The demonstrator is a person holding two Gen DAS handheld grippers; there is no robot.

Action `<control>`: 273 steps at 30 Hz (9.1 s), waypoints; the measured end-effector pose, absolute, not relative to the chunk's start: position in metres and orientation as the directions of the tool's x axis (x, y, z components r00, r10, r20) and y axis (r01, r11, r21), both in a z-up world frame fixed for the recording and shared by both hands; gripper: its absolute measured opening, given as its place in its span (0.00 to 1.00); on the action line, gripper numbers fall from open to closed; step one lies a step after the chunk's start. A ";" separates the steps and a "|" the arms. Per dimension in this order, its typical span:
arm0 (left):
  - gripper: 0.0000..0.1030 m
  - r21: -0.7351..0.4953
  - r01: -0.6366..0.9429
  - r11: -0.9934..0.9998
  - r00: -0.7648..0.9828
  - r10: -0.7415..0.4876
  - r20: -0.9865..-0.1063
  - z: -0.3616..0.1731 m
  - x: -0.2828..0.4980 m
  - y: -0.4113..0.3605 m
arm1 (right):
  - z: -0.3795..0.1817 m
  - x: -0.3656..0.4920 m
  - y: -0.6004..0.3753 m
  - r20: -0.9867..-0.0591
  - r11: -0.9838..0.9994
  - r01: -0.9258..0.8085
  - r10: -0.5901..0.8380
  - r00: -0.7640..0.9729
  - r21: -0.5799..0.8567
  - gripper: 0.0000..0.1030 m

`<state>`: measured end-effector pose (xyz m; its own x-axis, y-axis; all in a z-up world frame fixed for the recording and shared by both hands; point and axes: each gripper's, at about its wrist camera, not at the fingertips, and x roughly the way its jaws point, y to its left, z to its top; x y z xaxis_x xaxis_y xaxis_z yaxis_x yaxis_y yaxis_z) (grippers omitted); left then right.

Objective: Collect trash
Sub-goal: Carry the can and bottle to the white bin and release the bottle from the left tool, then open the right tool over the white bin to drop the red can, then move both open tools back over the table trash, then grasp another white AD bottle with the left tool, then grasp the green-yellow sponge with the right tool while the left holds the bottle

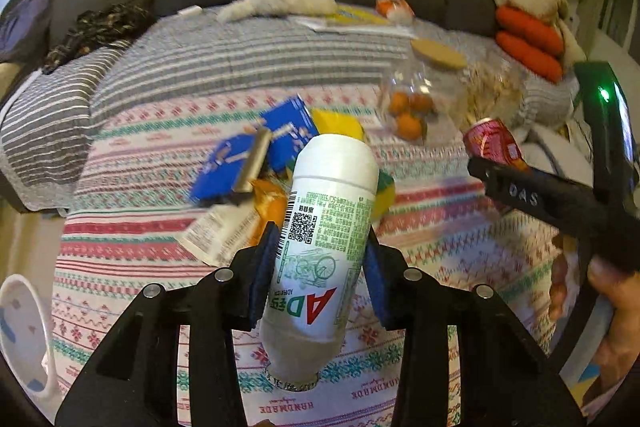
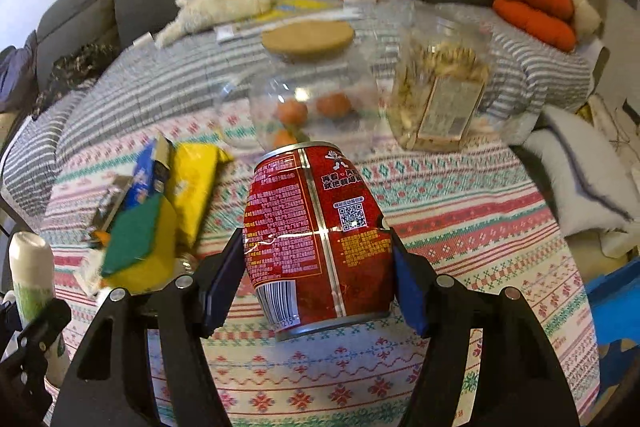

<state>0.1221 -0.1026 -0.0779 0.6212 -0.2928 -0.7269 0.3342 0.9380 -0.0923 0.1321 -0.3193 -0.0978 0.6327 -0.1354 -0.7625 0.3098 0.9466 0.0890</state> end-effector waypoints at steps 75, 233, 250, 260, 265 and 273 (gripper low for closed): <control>0.35 -0.100 -0.317 0.943 0.683 0.154 -0.714 -0.037 0.071 0.247 | -0.066 0.086 0.015 -0.623 0.972 -0.182 0.236 0.746 0.150 0.64; 0.38 0.086 0.572 0.816 0.427 -0.206 -0.881 -0.149 0.115 -0.137 | -0.105 0.150 -0.313 -0.801 0.938 0.334 -0.124 0.585 0.098 0.92; 0.37 0.055 0.407 0.912 0.499 -0.171 -0.849 -0.112 0.103 -0.051 | -0.140 0.197 -0.213 -0.818 0.991 0.107 -0.001 0.575 0.075 0.55; 0.34 -0.044 0.319 0.947 0.550 -0.223 -0.805 -0.088 0.115 -0.032 | -0.130 0.187 -0.223 -0.816 0.987 0.103 0.040 0.576 0.120 0.88; 0.34 -0.049 0.317 0.947 0.564 -0.230 -0.793 -0.083 0.117 -0.031 | -0.128 0.186 -0.215 -0.795 0.991 0.071 0.050 0.605 0.116 0.88; 0.34 -0.054 0.300 0.952 0.563 -0.223 -0.796 -0.085 0.121 -0.026 | -0.153 0.196 -0.203 -0.848 0.997 0.044 0.024 0.529 0.055 0.57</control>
